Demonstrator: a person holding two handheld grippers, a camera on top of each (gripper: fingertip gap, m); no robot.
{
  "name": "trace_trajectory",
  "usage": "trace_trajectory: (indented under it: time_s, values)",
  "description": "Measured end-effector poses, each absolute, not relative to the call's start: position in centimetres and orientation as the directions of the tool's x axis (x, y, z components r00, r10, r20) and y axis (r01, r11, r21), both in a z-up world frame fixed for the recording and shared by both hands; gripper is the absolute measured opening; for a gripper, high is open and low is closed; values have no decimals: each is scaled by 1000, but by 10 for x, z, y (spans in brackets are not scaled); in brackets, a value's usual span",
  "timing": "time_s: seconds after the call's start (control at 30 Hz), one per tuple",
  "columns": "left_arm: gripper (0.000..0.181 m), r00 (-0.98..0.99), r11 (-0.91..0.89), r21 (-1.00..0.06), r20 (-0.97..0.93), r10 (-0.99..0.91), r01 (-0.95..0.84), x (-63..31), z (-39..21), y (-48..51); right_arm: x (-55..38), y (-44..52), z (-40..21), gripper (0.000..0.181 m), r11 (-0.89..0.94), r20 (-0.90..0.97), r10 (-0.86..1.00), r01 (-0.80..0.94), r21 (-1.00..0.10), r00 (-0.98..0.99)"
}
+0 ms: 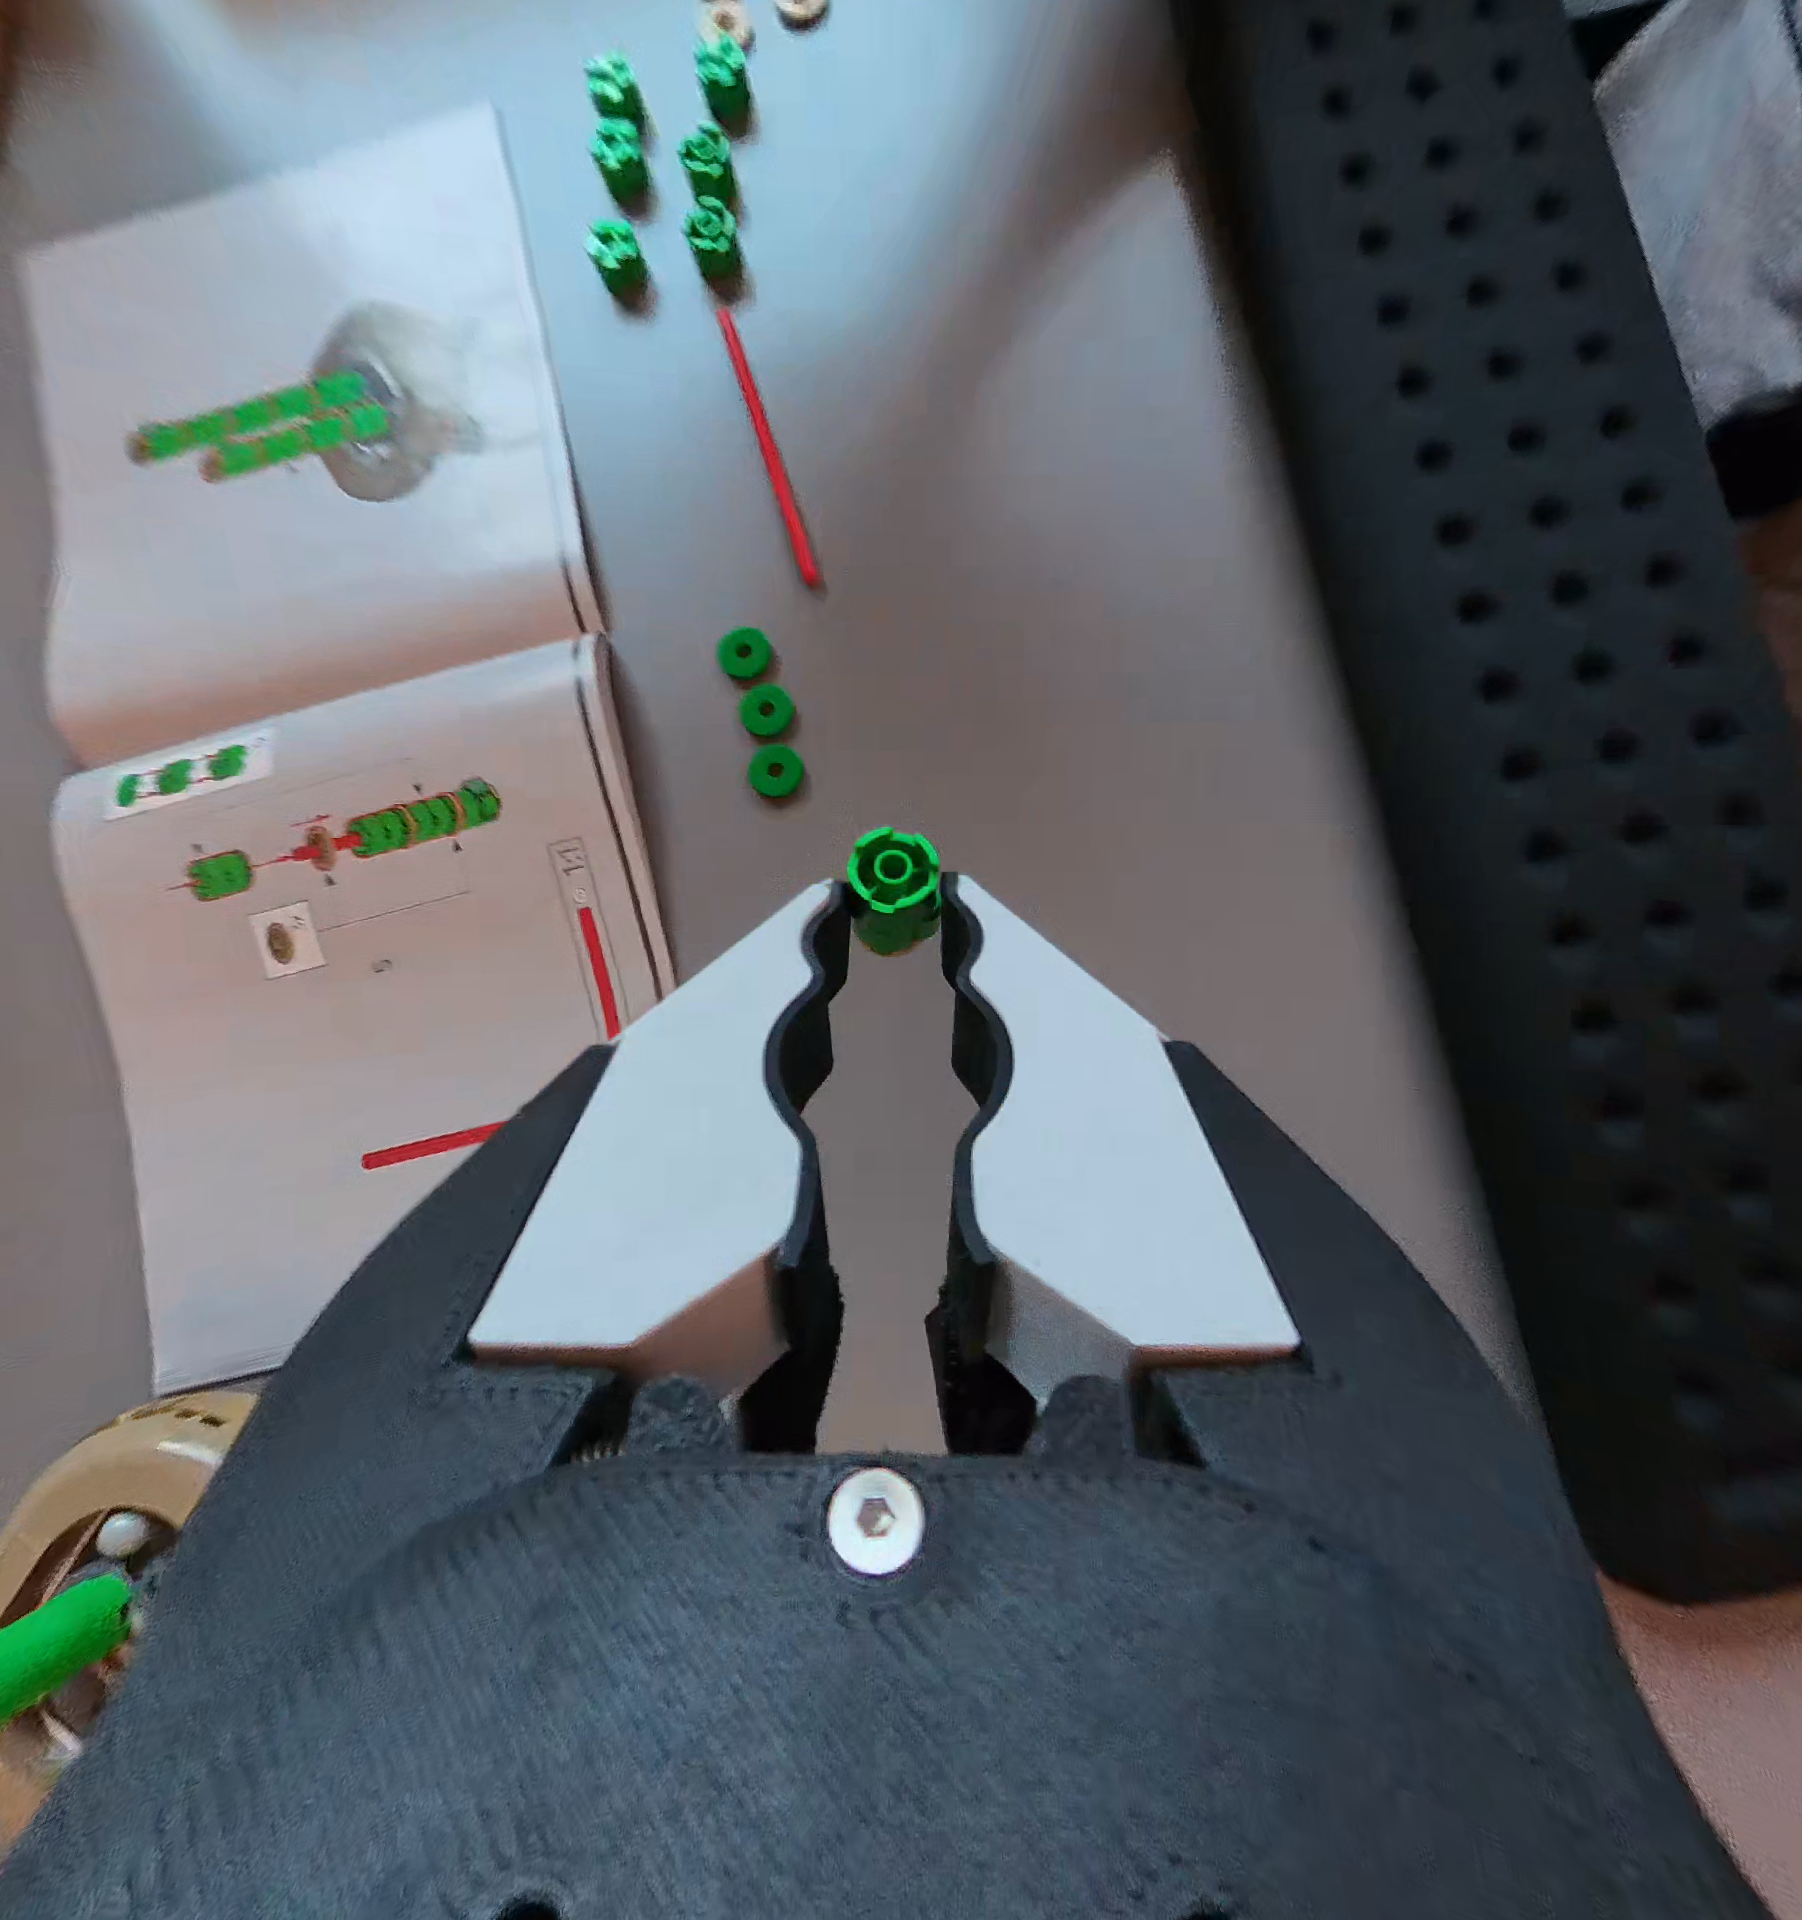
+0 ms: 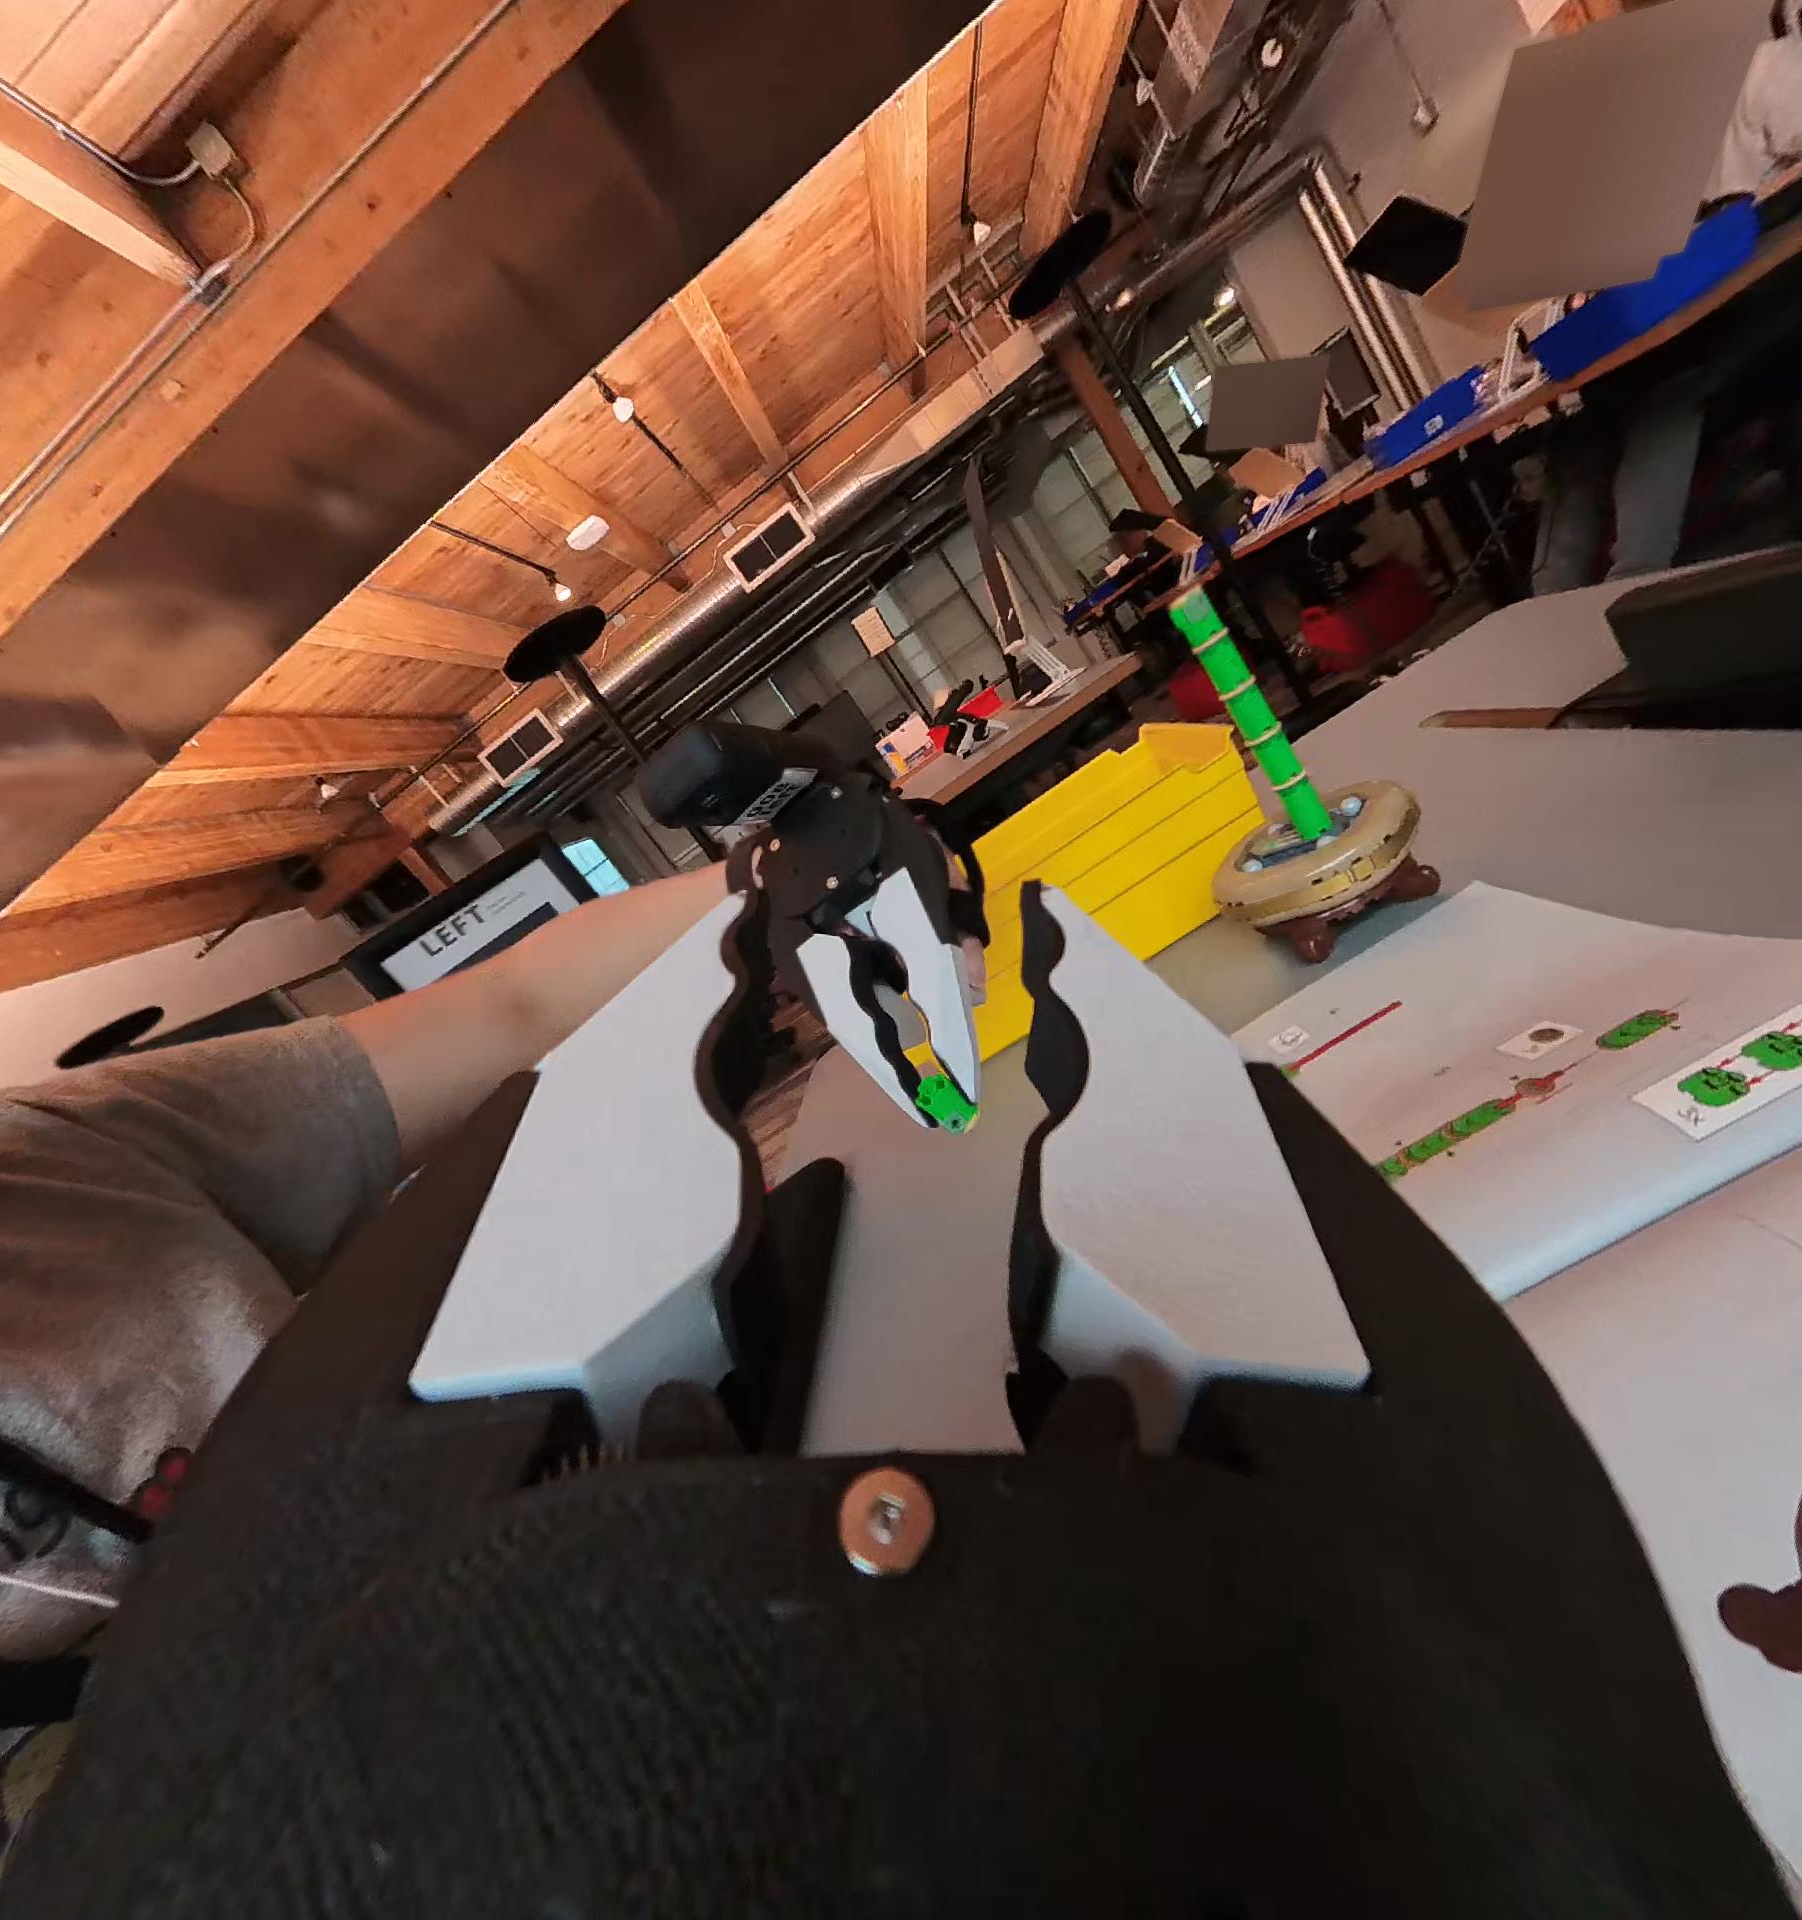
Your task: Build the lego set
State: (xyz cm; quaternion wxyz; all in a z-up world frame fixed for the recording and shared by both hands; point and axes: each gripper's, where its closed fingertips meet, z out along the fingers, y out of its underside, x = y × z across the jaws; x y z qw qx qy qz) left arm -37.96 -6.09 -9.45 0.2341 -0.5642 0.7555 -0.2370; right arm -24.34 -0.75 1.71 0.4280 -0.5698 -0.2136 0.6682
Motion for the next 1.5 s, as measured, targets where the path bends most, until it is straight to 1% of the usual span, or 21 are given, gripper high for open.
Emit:
trace_trajectory:
  time_s: [0.03,0.17,0.23,0.33,0.5,0.67,0.8,1.03,1.1,1.2,1.3,1.33,1.4,1.47,1.5]
  values:
    - [16,-283,266,-618,-73,-956,-739,-379,-99,-62,-245,-8,13,48,-558,-589,808,-312,-769,9]
    - [16,-417,366,-678,-97,-904,-637,-367,-114,-71,-259,-17,-5,51,-598,-609,793,-183,-780,2]
    - [16,-465,371,-660,-36,-885,-654,-367,-127,-75,-261,-19,-8,52,-596,-605,796,-162,-786,4]
    - [16,-521,356,-665,59,-852,-657,-368,-141,-82,-260,-20,-10,51,-597,-604,797,-145,-789,10]
    - [16,-537,330,-696,95,-838,-638,-363,-147,-81,-263,-21,-20,52,-572,-577,815,-88,-815,46]
    - [16,-496,331,-699,40,-867,-634,-360,-158,-68,-268,-26,-27,52,-581,-582,812,-43,-813,33]
    - [16,-436,339,-683,-35,-899,-647,-359,-164,-55,-269,-28,-29,52,-572,-572,819,-24,-820,41]
    - [16,-333,243,-685,-1,-943,-687,-362,-171,-53,-271,-32,-31,52,-564,-563,825,6,-826,40]
    - [25,-295,220,-655,5,-955,-723,-366,-174,-52,-271,-33,-33,51,-555,-553,832,22,-832,48]
    - [30,-240,179,-634,11,-971,-752,-373,-168,-55,-272,-31,-43,51,-536,-531,843,64,-842,87]
    - [44,-127,136,-649,-62,-990,-749,-379,-150,-49,-277,-31,-65,51,-472,-450,880,171,-865,151]
    - [46,-82,121,-662,-91,-993,-739,-381,-142,-47,-280,-35,-73,51,-440,-414,897,218,-871,155]
    - [42,4,95,-717,-136,-991,-690,-384,-122,-49,-292,-50,-87,55,-353,-338,935,319,-880,103]
    - [31,134,73,-784,-196,-972,-617,-387,-100,-51,-304,-59,-105,50,-242,-227,970,442,-864,88]
    - [31,194,71,-823,-216,-957,-564,-387,-89,-57,-309,-62,-115,48,-163,-147,986,509,-845,73]
